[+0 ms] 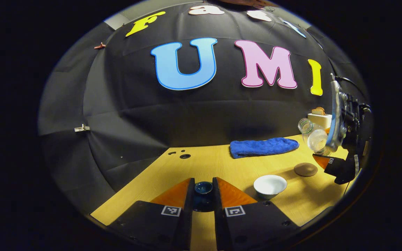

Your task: Open the teacup lid with one hand, grasp the water bottle and pour water into the teacup with the other hand; after pouring, place the water bottle on the coaster and then close the teacup lid.

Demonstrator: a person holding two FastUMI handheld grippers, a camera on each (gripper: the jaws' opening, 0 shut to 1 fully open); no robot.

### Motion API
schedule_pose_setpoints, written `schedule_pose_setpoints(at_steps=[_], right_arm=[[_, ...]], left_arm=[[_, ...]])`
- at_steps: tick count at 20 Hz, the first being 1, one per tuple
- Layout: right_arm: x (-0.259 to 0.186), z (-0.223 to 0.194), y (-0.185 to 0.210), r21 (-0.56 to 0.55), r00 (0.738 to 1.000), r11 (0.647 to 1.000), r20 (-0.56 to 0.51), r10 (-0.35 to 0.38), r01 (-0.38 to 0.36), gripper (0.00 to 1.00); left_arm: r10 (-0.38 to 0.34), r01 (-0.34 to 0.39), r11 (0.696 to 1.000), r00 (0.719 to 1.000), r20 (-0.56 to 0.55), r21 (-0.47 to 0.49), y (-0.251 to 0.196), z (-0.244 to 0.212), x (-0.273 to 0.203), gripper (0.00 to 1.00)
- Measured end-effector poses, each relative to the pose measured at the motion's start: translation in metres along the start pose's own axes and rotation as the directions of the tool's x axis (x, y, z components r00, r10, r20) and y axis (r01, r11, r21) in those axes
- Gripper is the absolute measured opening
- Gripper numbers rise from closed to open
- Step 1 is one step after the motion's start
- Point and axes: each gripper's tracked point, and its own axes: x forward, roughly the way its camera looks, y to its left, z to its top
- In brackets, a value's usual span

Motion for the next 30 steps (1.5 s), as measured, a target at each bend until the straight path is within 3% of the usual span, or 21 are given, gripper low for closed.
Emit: schedule_pose_setpoints(at_steps=[2, 10, 12, 16, 18, 19, 20, 30], right_arm=[[0.005, 0.002, 0.002, -0.073, 1.000, 0.997, -0.002, 0.005, -0.005, 0.75], [0.018, 0.011, 0.005, -0.274, 1.000, 0.962, 0.002, 0.015, -0.014, 0.75], [0.020, 0.011, 0.006, -0.311, 1.000, 0.950, 0.006, 0.020, -0.017, 0.75], [0.022, 0.010, 0.007, -0.360, 1.000, 0.933, 0.001, 0.026, -0.024, 0.75], [0.026, 0.014, 0.006, -0.406, 1.000, 0.914, 0.014, 0.019, -0.011, 0.75], [0.028, 0.016, 0.004, -0.429, 1.000, 0.903, 0.023, 0.014, -0.002, 0.75], [0.029, 0.018, 0.003, -0.451, 0.999, 0.893, 0.029, 0.013, 0.001, 0.75], [0.041, 0.025, -0.011, -0.594, 0.995, 0.802, 0.095, 0.000, 0.057, 0.77]], left_arm=[[0.008, -0.009, 1.000, 1.000, -0.010, -0.012, 0.005, -0.006, -0.002, 0.34], [0.023, -0.024, 0.999, 0.999, -0.033, -0.025, 0.016, -0.018, -0.007, 0.31], [0.026, -0.027, 0.999, 0.999, -0.035, -0.028, 0.018, -0.018, -0.008, 0.27], [0.031, -0.032, 0.999, 0.999, -0.038, -0.028, 0.022, -0.021, -0.007, 0.31], [0.034, -0.035, 0.999, 0.999, -0.043, -0.032, 0.023, -0.024, -0.007, 0.35], [0.035, -0.036, 0.999, 0.998, -0.045, -0.035, 0.023, -0.025, -0.006, 0.31], [0.036, -0.038, 0.999, 0.998, -0.047, -0.037, 0.024, -0.025, -0.006, 0.34], [0.050, -0.052, 0.998, 0.997, -0.059, -0.035, 0.031, -0.034, -0.006, 0.31]])
